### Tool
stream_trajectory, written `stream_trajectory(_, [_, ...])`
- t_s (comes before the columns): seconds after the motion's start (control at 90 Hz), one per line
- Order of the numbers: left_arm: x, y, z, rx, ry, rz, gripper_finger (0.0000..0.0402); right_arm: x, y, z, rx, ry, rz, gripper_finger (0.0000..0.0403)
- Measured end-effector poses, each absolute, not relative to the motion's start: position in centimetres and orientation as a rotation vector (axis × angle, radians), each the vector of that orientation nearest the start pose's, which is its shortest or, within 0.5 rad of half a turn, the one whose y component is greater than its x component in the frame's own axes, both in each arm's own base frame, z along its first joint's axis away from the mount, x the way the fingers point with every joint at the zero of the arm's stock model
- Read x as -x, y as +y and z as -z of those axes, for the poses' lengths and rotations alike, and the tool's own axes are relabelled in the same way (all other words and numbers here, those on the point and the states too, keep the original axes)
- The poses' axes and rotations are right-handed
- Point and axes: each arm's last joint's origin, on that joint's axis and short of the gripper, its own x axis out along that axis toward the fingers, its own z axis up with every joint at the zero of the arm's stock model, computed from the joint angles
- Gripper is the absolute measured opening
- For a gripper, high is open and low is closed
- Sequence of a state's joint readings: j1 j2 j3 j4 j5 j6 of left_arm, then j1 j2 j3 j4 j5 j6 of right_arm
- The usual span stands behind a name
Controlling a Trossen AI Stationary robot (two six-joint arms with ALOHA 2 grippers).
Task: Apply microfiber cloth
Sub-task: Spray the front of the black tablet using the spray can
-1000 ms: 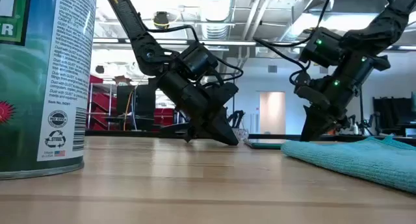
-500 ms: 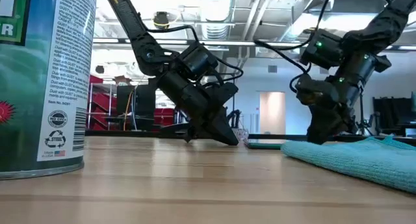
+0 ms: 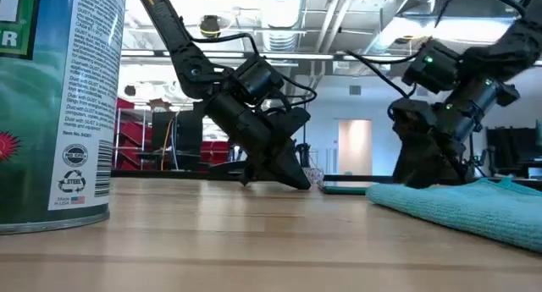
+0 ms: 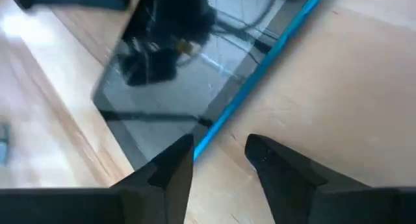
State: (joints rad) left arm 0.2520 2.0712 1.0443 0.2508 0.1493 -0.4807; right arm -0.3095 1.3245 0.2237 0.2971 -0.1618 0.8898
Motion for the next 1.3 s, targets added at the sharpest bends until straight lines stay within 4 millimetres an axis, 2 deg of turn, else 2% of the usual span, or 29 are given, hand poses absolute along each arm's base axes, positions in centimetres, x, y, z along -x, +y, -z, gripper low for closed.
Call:
stream_trajectory(0.133, [-38.24, 9.39, -8.92, 0.619, 0.724, -0.281, 0.0, -16.97, -5.07, -9.22, -1.081, 0.563, 0.544, 0.0158])
stream_trajectory(0.367, [-38.47, 9.47, -9.19, 0.632, 0.682, -0.286, 0.0, -17.04, -4.65, -9.21, -1.083, 0.515, 0.583, 0.0158])
stream_trajectory(0.778, [-38.52, 9.47, -9.25, 0.651, 0.675, -0.287, 0.0, -17.07, -4.4, -9.12, -1.115, 0.505, 0.621, 0.0158])
stream_trajectory(1.3, [-38.54, 9.46, -9.29, 0.71, 0.672, -0.289, 0.0, -17.4, -4.36, -9.36, -1.117, 0.505, 0.579, 0.0158])
